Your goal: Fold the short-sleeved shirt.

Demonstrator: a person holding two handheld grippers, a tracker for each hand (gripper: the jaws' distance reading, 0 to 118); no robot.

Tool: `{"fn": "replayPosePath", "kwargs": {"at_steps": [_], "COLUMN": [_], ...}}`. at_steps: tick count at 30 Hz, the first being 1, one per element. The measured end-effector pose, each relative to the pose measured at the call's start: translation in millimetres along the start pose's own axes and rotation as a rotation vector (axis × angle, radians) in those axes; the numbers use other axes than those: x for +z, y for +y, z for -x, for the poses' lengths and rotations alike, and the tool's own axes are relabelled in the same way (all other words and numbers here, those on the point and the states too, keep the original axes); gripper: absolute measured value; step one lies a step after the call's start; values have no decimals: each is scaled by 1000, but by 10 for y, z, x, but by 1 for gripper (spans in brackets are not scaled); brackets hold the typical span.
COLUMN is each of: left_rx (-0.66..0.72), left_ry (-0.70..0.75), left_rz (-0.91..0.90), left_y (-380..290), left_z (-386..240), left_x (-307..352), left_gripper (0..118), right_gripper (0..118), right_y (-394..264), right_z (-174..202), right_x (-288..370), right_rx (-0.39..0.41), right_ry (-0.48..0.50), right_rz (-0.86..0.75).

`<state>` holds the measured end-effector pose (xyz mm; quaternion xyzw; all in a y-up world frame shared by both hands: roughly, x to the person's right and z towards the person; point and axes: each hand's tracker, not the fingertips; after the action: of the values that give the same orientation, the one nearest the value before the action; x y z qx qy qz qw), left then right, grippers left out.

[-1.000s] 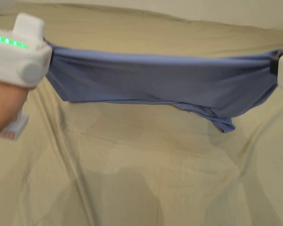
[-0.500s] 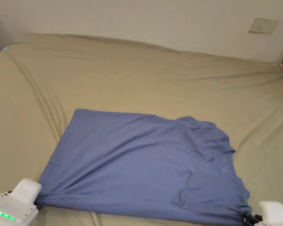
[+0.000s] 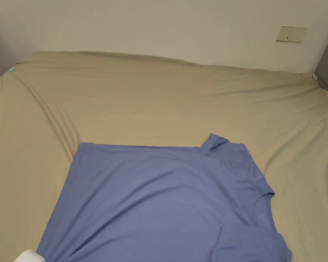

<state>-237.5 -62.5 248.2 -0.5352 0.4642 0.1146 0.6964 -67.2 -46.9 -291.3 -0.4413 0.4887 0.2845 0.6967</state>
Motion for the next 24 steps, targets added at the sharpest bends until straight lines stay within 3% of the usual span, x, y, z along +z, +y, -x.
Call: {"fn": "replayPosePath", "kwargs": {"at_steps": [7, 11, 12, 13, 14, 15, 16, 21, 24], "left_rx": [24, 35, 68, 113, 159, 224, 278, 535, 593], "left_ry": [1, 36, 64, 81, 73, 51, 48, 74, 78], "left_rz": [10, -8, -10, -33, -66, -131, -191, -607, -829], "left_y": [-77, -32, 11, 69, 141, 230, 313, 826, 1047], "left_z": [41, 95, 131, 182, 198, 250, 302, 529, 518], "left_x": [-253, -344, -315, -251, -124, 19, 157, 1024, 1519], "left_gripper": [3, 10, 22, 42, 73, 94, 103, 104, 104], "right_gripper": [5, 6, 17, 36, 71, 100, 112, 112, 112], "right_y": [-85, -98, -84, -44, 10, 88, 176, 743, 959], "right_z": [103, 177, 203, 227, 230, 241, 262, 764, 1125], "right_x": [-128, -297, -287, -233, -170, -58, 77, 1106, 1679], "right_rx": [50, 79, 109, 128, 139, 136, 127, 159, 195], "right_ry": [-30, -65, -103, -145, -172, -172, -171, -148, -109], "right_rz": [48, 71, 80, 64, 41, -5, -72, -484, -710]}}
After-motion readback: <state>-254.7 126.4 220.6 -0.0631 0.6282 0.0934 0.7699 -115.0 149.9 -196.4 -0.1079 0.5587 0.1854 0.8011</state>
